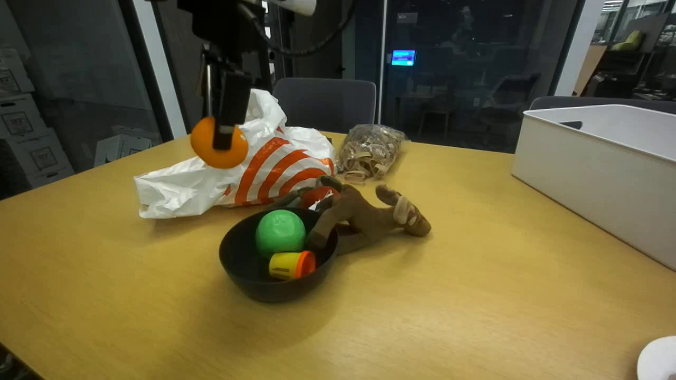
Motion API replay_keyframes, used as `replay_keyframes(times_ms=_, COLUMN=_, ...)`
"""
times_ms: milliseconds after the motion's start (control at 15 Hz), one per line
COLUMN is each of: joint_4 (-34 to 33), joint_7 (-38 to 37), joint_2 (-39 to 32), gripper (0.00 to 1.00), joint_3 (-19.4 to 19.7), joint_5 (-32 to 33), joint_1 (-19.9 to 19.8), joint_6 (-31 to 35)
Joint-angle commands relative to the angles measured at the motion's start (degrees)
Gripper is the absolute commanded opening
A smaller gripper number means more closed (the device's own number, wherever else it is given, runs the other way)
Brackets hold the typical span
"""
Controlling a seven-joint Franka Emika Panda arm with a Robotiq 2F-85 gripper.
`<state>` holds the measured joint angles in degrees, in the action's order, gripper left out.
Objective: Pick up all the contents of the plastic bag one by one and put them into the black bowl
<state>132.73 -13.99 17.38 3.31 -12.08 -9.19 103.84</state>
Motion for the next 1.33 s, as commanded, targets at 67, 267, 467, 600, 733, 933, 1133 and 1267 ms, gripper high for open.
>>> replay_keyframes(times_ms=67, joint_4=4.56, joint_7=-8.68, joint_2=-2.58, gripper=0.53, joint_3=-0.02, joint_5=4.51, joint_1=-1.24, joint_6=6.51)
replay_keyframes(times_ms=267, joint_4=6.70, joint_7=-16.45, joint_2=-6.06, gripper=0.53, joint_3=-0.68, joint_5=9.59, joint_1=-1.59, joint_6=13.33)
replay_keyframes(times_ms=467, joint_4=7.70, joint_7=-22.30, joint_2=-7.73, gripper=0.95, joint_3=-0.58, joint_5=12.28, joint_1=-1.06, joint_6=16.05)
replay_keyframes(times_ms=600, joint_4=8.41, joint_7=-22.77, joint_2=-6.54, gripper=1.00, joint_3=-0.26, joint_5=11.99, joint_1=-0.49, joint_6=16.46)
replay_keyframes(times_ms=733, joint_4=9.06, joint_7=-21.33, joint_2=-3.35, gripper=1.00, joint_3=-0.17, joint_5=11.27, joint_1=-0.02, joint_6=16.37)
replay_keyframes(times_ms=933, joint_4=9.11, joint_7=-17.02, joint_2=2.58, gripper=1.00, joint_3=-0.57, joint_5=9.70, joint_1=1.25, joint_6=16.02)
replay_keyframes(times_ms=1133, joint_4=6.67, joint_7=-14.12, joint_2=6.01, gripper=1.00, joint_3=-3.30, joint_5=8.28, joint_1=4.12, joint_6=14.62)
replay_keyframes(times_ms=1267, joint_4=4.84, joint_7=-13.45, joint_2=6.75, gripper=1.00, joint_3=-6.37, joint_5=7.23, joint_1=6.74, joint_6=15.06)
